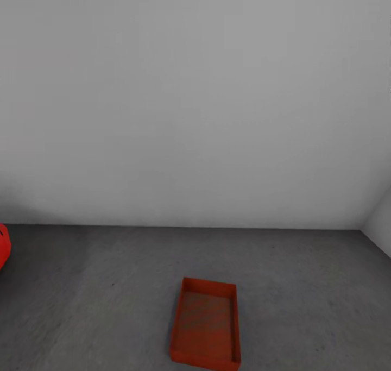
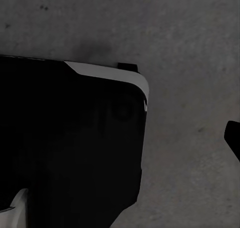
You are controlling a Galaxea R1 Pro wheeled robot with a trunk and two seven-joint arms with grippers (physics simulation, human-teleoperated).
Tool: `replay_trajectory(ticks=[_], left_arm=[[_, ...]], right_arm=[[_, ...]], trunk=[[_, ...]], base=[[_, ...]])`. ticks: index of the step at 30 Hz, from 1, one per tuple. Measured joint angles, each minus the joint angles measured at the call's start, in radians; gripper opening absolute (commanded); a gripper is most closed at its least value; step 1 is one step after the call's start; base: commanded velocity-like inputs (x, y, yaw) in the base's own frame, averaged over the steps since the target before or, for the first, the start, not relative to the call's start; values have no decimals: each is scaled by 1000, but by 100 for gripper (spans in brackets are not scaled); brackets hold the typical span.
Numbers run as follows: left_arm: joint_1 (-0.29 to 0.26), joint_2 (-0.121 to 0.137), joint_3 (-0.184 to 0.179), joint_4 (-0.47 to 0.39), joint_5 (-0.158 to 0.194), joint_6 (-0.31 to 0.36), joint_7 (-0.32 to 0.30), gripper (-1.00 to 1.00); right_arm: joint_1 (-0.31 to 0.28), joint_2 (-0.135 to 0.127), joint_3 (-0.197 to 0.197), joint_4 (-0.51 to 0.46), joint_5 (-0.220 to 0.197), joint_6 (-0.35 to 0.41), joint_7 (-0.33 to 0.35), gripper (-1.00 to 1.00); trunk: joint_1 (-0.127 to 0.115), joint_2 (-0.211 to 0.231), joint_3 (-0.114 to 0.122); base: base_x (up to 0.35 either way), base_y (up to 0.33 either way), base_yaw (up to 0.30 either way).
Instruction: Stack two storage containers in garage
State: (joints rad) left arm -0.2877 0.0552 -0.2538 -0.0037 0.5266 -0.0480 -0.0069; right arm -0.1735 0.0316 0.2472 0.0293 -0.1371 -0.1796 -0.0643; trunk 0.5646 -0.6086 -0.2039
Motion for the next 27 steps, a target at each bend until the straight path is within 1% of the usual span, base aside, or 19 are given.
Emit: replay_trajectory(ticks=[27], left_arm=[[0,0,0,0,0,0,0,100]], right_arm=[[0,0,-1,1,0,-3,-2,100]], trunk=[[0,0,44]], base=[[0,0,0]])
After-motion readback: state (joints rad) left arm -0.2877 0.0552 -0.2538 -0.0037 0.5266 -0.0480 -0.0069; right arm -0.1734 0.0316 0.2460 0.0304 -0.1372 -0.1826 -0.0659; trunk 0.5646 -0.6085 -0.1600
